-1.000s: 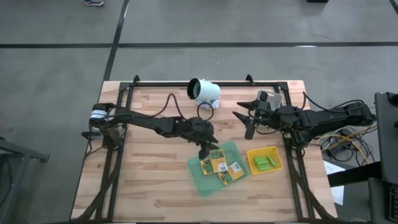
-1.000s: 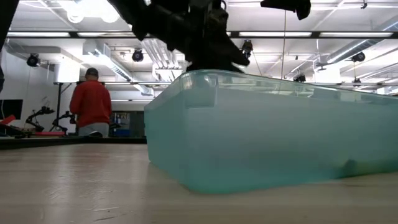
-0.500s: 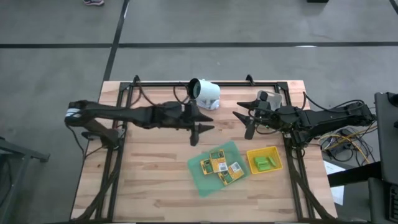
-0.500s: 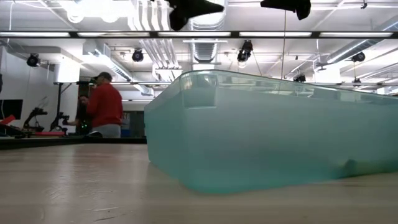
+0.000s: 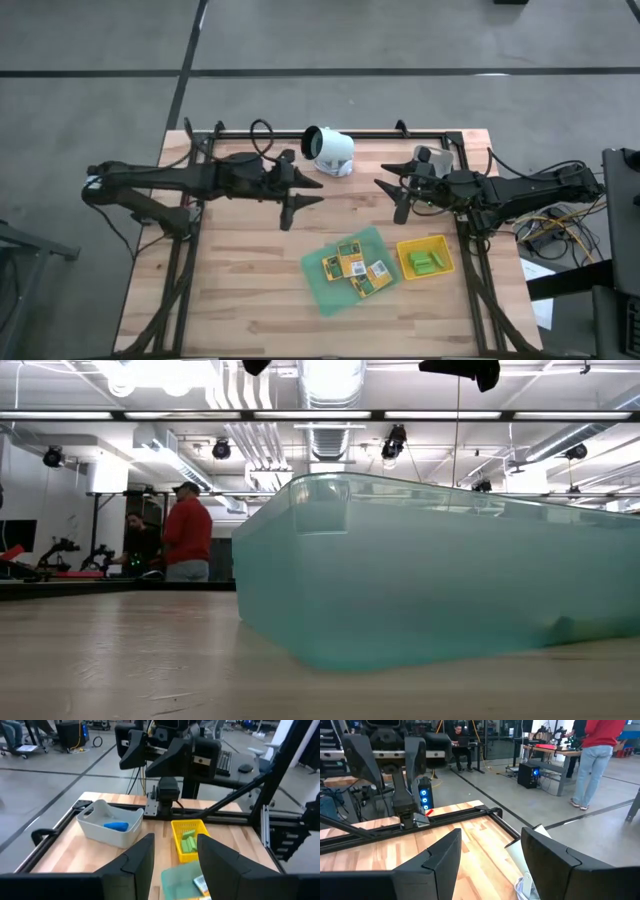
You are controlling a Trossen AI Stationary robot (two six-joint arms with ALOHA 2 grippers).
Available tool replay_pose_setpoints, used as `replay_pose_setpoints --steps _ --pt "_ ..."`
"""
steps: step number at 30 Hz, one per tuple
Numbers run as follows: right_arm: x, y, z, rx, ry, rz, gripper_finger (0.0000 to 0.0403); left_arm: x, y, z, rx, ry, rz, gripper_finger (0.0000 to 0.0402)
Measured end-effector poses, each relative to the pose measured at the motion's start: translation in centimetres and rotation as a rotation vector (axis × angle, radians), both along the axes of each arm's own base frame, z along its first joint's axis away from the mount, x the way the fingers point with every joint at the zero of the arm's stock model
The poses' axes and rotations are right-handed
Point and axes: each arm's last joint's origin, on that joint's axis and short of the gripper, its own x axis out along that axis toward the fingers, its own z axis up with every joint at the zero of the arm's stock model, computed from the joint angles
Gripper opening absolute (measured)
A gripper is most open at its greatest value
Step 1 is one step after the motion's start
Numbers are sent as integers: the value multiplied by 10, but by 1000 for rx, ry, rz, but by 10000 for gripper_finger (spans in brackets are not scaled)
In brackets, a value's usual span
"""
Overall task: Pick & Place School Supplies
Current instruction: Return to Home Position
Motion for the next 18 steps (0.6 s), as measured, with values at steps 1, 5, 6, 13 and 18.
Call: replay_pose_setpoints --steps 1,5,6,13,18 --pt "0 0 0 0 0 0 203 -4 0 2 6 5 -1 154" --pt "0 0 0 0 0 0 203 -17 0 7 40 20 -8 154" --pt "0 0 0 0 0 0 203 -21 0 8 52 17 -10 154" --pt "0 0 0 0 1 0 203 -48 0 1 84 11 -16 154" --pt "0 0 0 0 0 0 203 -71 1 -8 87 -14 -10 154"
